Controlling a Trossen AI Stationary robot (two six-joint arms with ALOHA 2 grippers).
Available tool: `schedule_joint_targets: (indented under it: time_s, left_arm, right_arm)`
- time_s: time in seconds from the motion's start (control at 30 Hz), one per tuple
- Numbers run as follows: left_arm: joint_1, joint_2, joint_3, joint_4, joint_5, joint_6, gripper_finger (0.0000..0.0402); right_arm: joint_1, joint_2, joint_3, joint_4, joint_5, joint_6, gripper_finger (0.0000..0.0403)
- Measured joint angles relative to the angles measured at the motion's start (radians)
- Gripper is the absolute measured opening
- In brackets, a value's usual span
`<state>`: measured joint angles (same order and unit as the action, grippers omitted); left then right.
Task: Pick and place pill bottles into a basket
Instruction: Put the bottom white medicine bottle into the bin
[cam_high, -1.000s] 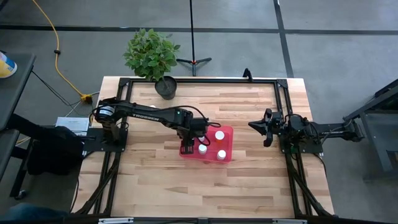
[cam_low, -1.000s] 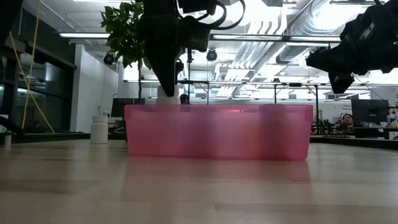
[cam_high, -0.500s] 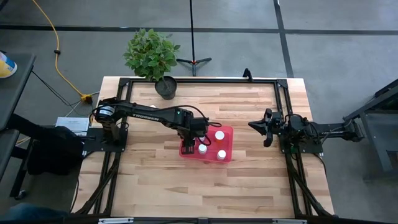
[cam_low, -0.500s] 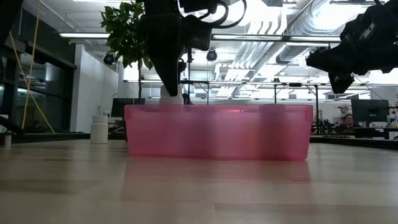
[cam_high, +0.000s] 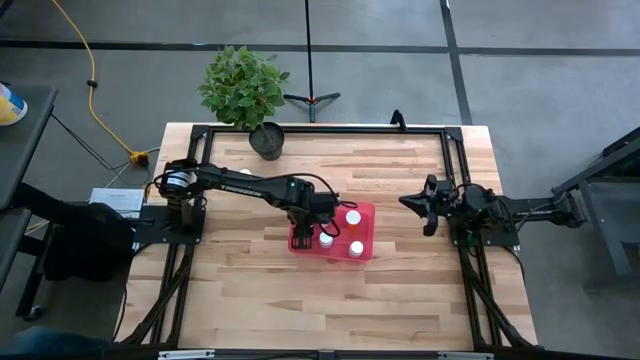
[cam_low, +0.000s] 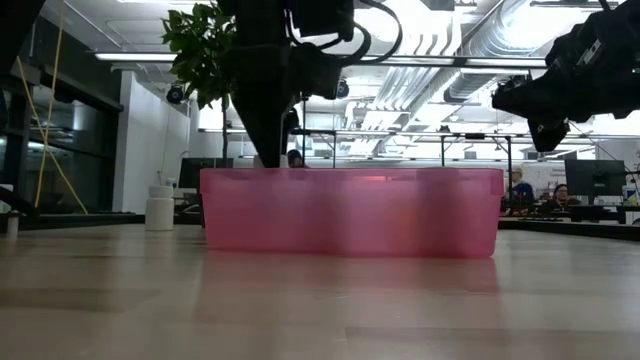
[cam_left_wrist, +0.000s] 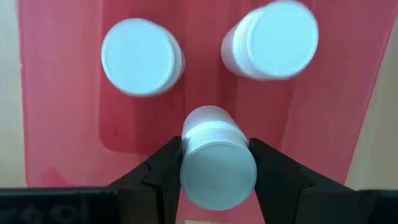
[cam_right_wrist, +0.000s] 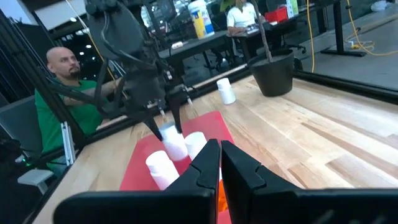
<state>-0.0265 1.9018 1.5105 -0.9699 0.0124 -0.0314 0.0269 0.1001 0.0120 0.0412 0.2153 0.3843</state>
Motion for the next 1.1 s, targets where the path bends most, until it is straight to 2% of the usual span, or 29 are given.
schedule_joint_targets:
  time_s: [1.0, 1.1]
  left_arm:
    - [0.000, 0.012, 0.000, 0.034, -0.024, 0.078, 0.0195]
    - [0.000, 0.019, -0.003, -0.008, -0.024, 0.072, 0.0195]
  right_arm:
    - [0.000, 0.012, 0.000, 0.000, 0.007, 0.001, 0.0007]
    - [0.000, 0.012, 0.000, 0.001, 0.007, 0.005, 0.0007]
